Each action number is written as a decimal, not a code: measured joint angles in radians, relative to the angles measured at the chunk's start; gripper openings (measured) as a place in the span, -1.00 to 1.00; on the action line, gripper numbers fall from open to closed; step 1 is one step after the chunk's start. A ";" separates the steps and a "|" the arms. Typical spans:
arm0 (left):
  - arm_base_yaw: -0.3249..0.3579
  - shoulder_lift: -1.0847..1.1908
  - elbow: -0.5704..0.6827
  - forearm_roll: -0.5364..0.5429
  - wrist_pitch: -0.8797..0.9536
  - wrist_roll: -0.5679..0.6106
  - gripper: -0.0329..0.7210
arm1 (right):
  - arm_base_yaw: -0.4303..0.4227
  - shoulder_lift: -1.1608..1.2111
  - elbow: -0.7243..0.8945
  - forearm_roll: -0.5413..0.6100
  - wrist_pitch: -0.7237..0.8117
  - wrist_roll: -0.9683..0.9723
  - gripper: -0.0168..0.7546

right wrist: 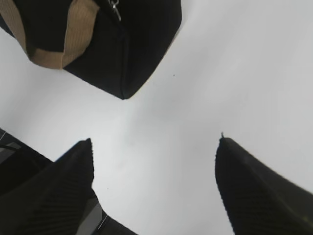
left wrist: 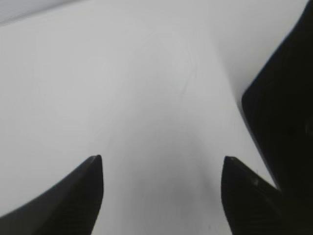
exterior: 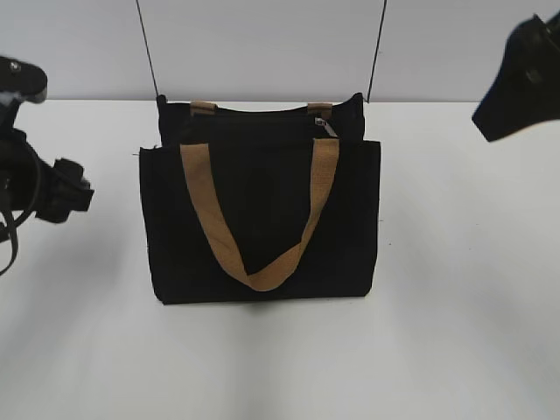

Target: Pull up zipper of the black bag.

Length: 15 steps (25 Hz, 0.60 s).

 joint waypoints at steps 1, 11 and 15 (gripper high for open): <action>-0.005 0.000 -0.003 -0.135 0.033 0.125 0.57 | 0.000 -0.022 0.031 0.000 -0.007 0.000 0.57; -0.078 -0.245 -0.166 -0.805 0.531 0.801 0.57 | 0.000 -0.305 0.298 0.005 -0.015 -0.001 0.57; -0.081 -0.453 -0.167 -0.958 0.693 0.891 0.57 | 0.000 -0.478 0.390 0.009 -0.011 0.000 0.57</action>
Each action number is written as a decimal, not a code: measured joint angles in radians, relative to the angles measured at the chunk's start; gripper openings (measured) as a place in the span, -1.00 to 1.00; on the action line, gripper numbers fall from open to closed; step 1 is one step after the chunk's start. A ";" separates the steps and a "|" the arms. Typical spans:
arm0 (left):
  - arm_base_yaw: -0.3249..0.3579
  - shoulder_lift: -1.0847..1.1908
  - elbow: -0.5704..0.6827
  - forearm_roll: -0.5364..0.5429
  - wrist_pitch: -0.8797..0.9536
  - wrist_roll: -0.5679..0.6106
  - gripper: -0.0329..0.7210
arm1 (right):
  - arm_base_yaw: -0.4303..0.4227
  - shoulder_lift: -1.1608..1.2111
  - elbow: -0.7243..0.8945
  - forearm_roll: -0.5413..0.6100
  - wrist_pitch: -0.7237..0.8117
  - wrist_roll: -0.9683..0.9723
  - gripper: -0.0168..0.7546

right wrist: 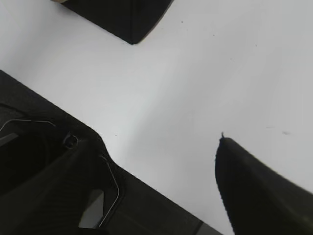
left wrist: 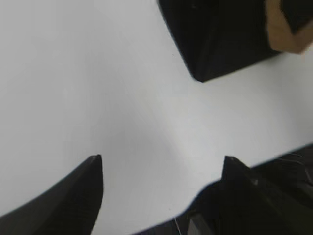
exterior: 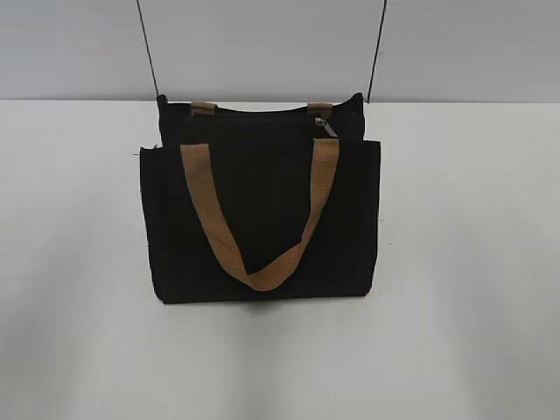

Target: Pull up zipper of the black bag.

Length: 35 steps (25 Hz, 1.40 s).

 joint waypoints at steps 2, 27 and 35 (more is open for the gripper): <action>-0.001 -0.116 0.000 -0.061 0.086 0.033 0.57 | 0.000 -0.091 0.031 0.012 0.014 0.000 0.57; -0.003 -0.787 0.262 -0.151 0.159 0.160 0.55 | 0.000 -0.541 0.412 0.065 -0.044 0.000 0.57; -0.004 -0.784 0.300 -0.161 0.052 0.200 0.55 | 0.000 -0.541 0.429 0.066 -0.063 0.000 0.57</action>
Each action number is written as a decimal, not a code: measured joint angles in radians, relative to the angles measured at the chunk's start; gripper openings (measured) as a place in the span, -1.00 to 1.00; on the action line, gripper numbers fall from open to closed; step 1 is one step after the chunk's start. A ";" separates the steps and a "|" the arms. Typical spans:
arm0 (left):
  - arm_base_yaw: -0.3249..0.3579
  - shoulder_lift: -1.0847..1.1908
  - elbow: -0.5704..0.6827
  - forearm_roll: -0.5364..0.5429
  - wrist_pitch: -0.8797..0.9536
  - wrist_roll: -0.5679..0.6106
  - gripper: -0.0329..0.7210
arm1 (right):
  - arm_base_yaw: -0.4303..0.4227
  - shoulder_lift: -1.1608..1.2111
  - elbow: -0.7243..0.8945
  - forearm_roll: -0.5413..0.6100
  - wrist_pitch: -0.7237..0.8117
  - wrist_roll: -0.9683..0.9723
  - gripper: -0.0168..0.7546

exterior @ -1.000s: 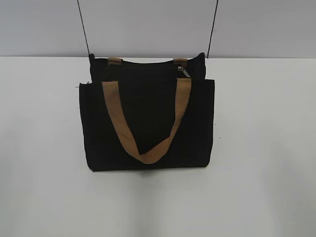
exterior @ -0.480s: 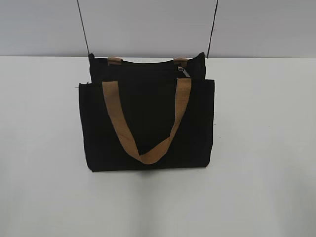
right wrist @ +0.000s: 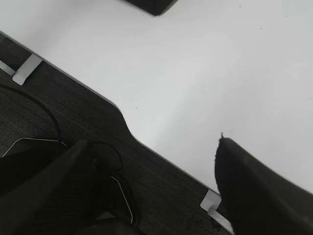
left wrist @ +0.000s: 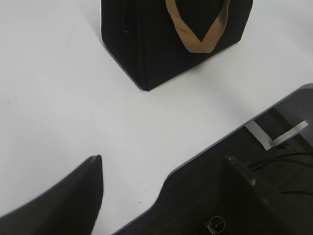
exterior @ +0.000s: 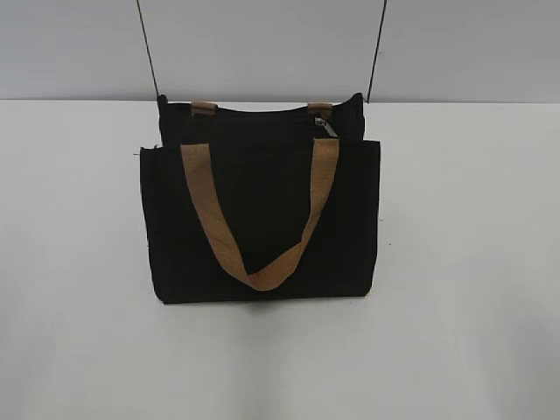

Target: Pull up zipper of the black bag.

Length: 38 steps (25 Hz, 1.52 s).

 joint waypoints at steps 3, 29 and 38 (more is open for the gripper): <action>0.000 0.000 0.000 -0.001 -0.002 0.001 0.55 | 0.000 0.000 0.000 0.001 0.000 0.000 0.57; 0.587 -0.090 0.000 -0.004 -0.004 0.001 0.55 | -0.466 -0.221 0.001 0.102 -0.007 0.000 0.57; 0.590 -0.166 0.002 -0.004 -0.004 0.002 0.54 | -0.455 -0.282 0.001 0.104 -0.009 -0.001 0.57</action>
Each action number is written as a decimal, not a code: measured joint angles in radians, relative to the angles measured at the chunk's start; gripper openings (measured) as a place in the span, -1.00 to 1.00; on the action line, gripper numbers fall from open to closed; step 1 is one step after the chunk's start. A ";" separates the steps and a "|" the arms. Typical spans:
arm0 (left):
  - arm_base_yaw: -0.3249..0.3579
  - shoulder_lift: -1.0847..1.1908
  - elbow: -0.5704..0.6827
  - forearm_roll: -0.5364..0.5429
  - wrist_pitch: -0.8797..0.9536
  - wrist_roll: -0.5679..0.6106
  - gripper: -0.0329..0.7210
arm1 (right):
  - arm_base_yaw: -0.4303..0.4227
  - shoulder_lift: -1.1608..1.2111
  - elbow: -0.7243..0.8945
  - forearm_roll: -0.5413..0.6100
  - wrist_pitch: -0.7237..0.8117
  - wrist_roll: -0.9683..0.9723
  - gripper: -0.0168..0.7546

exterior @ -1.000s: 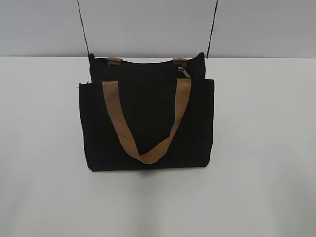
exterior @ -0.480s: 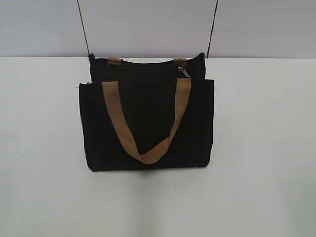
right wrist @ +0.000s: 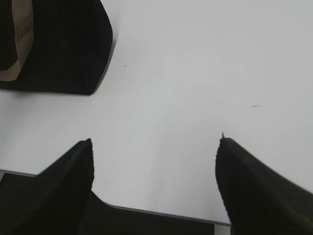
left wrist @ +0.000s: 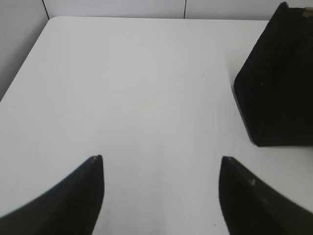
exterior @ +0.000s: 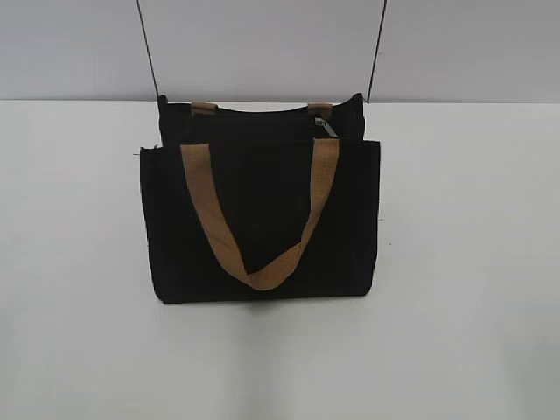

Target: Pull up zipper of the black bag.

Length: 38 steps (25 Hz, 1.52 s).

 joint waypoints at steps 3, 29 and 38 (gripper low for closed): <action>0.000 0.000 0.000 0.000 0.000 0.000 0.54 | 0.021 0.000 0.000 0.000 0.000 0.000 0.57; -0.044 -0.002 0.001 0.000 0.000 0.000 0.44 | 0.018 0.000 0.000 -0.131 0.001 0.056 0.57; -0.044 -0.002 0.001 0.000 0.000 0.000 0.38 | 0.018 0.000 0.000 -0.134 0.001 0.059 0.57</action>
